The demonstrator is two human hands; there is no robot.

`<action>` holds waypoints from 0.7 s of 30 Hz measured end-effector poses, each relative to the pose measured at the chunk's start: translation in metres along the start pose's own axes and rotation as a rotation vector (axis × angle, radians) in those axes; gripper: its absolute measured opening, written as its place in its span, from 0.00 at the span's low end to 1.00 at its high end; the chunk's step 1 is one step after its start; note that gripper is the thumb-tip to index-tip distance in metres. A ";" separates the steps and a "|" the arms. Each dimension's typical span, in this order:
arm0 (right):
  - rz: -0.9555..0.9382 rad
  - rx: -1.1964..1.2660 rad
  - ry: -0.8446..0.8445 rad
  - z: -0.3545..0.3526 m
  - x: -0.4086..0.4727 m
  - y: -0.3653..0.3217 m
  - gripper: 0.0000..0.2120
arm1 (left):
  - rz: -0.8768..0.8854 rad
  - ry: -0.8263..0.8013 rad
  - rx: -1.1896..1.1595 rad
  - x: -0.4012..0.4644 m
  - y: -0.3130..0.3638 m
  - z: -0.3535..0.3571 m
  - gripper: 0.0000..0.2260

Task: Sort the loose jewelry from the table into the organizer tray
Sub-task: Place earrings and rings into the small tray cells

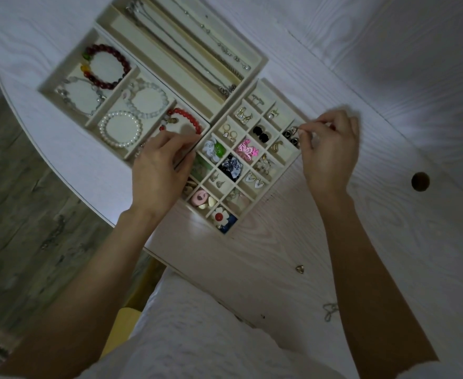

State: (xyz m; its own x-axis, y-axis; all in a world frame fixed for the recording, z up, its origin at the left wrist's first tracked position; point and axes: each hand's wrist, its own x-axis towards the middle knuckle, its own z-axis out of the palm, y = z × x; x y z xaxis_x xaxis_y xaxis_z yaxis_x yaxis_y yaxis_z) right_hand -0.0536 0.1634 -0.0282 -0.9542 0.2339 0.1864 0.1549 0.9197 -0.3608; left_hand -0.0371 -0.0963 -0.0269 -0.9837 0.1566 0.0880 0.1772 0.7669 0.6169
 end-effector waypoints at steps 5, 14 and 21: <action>0.014 -0.121 0.034 0.004 0.003 -0.008 0.05 | -0.008 -0.003 -0.007 -0.001 -0.001 0.000 0.11; -0.017 -0.177 0.052 0.007 0.004 -0.008 0.03 | -0.001 -0.030 0.032 0.001 -0.002 -0.001 0.11; -0.035 -0.080 0.070 0.003 -0.001 -0.008 0.07 | 0.048 0.027 0.112 -0.003 0.005 0.002 0.12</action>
State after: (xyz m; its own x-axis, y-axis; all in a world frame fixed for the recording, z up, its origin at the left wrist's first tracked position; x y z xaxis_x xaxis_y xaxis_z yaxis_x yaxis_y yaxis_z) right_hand -0.0544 0.1551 -0.0282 -0.9397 0.2204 0.2617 0.1448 0.9492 -0.2795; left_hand -0.0329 -0.0911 -0.0257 -0.9743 0.1787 0.1373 0.2245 0.8239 0.5204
